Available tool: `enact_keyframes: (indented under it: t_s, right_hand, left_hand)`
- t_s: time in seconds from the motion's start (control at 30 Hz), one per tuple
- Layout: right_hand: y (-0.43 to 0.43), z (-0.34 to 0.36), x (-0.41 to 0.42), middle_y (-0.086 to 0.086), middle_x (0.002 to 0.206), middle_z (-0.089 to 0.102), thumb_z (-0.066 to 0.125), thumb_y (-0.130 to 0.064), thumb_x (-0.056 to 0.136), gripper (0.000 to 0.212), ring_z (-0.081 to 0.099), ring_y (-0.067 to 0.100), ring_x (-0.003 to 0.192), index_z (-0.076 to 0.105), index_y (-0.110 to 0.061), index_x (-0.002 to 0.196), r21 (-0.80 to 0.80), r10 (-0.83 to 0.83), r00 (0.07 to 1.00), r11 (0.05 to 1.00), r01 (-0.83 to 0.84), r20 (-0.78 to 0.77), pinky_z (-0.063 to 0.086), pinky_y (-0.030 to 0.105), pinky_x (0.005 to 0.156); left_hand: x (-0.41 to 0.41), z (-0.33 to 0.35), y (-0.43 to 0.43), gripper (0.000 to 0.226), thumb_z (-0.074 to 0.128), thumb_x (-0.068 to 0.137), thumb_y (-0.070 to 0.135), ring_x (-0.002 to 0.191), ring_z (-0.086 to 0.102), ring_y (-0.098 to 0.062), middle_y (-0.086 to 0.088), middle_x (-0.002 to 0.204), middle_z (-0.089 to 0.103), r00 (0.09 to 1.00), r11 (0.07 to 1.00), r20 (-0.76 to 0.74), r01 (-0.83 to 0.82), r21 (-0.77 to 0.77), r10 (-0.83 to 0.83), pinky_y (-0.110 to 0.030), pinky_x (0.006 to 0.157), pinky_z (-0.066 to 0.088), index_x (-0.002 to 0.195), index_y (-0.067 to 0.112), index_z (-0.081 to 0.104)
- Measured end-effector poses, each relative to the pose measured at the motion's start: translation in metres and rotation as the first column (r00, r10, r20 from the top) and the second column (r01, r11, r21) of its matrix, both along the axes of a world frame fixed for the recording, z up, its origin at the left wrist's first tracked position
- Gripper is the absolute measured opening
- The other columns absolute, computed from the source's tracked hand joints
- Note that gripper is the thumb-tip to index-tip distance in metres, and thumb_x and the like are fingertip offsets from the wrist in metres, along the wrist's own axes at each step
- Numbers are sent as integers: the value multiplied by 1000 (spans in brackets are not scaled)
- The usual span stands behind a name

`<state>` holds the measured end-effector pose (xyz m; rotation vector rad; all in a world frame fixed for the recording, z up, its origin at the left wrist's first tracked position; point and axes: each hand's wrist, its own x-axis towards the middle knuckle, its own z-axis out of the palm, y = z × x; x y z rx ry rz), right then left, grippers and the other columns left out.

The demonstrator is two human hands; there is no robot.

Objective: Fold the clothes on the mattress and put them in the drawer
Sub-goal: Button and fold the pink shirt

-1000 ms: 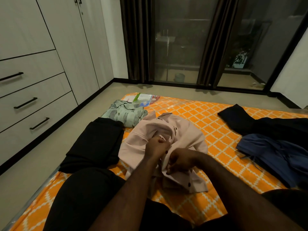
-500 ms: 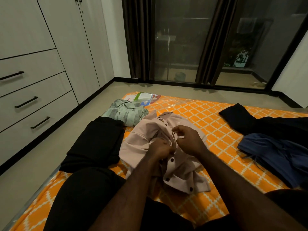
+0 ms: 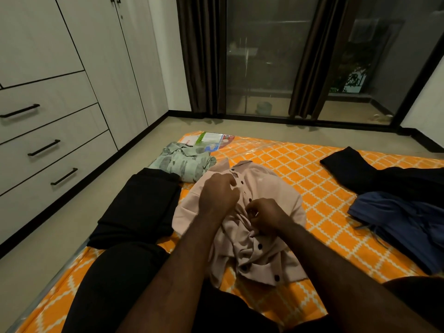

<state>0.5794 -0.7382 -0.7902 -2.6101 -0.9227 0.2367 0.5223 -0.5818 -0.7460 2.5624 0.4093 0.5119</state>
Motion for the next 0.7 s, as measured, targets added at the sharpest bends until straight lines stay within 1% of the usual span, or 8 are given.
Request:
enact_keyframes:
  t_s: [0.07,0.17,0.27,0.4,0.47,0.57,0.63,0.7]
  right_hand:
    - [2,5,0,0,100,75,72,-12,84,21,64,13,85,79,-16,104,-89,43,997,995,-48,-59,49,24,76]
    - [3,9,-2,-2,99,75,75,-12,82,20,67,12,86,80,-17,101,-224,113,976,962,-154,-184,57,26,80]
    - [4,9,-6,2,107,75,73,-12,87,23,69,18,95,79,-15,108,-320,170,945,912,-258,-279,58,31,86]
    - [6,9,-3,5,113,74,72,-13,89,26,69,20,101,77,-14,114,-346,176,909,884,-315,-377,56,32,88]
    - [7,6,0,4,112,75,73,-15,89,25,70,20,100,77,-14,113,-349,154,898,884,-311,-412,55,30,85]
    - [7,3,3,2,107,76,72,-21,91,21,70,17,95,78,-14,110,-323,159,884,890,-321,-440,56,28,82]
    - [8,4,5,-2,100,74,70,-25,94,16,68,13,90,78,-17,105,-300,166,866,893,-335,-472,54,27,79]
    - [8,10,9,-6,93,71,70,-21,92,9,64,9,83,77,-23,96,-261,179,870,909,-324,-459,49,24,76]
  left_hand:
    - [8,-9,7,25,69,87,25,113,55,-23,-4,118,62,997,999,67,-36,11,35,-35,88,48,111,19,69]
    - [25,-17,21,33,63,86,16,116,51,-30,-11,122,56,999,999,22,-36,19,35,-39,90,48,119,13,63]
    - [45,-23,37,44,59,84,7,120,49,-35,-16,129,51,998,998,7,-55,3,55,-43,96,47,128,8,56]
    - [71,-35,61,76,69,83,25,141,37,-35,-12,155,36,992,1000,-123,19,-23,-22,-47,112,38,151,15,36]
    - [77,-41,62,77,68,88,38,147,31,-31,-9,161,30,970,993,-214,117,-19,-119,-45,117,32,155,17,34]
    - [80,-51,58,56,55,98,51,133,49,-31,-12,146,53,953,986,-253,157,-52,-165,-40,105,39,141,14,55]
    - [82,-57,55,54,42,104,52,114,60,-35,-18,123,67,976,984,-190,79,-161,-109,-40,91,44,117,6,68]
    - [83,-59,53,56,37,108,44,111,60,-39,-22,115,68,989,974,-150,-19,-225,-16,-40,89,43,108,0,71]
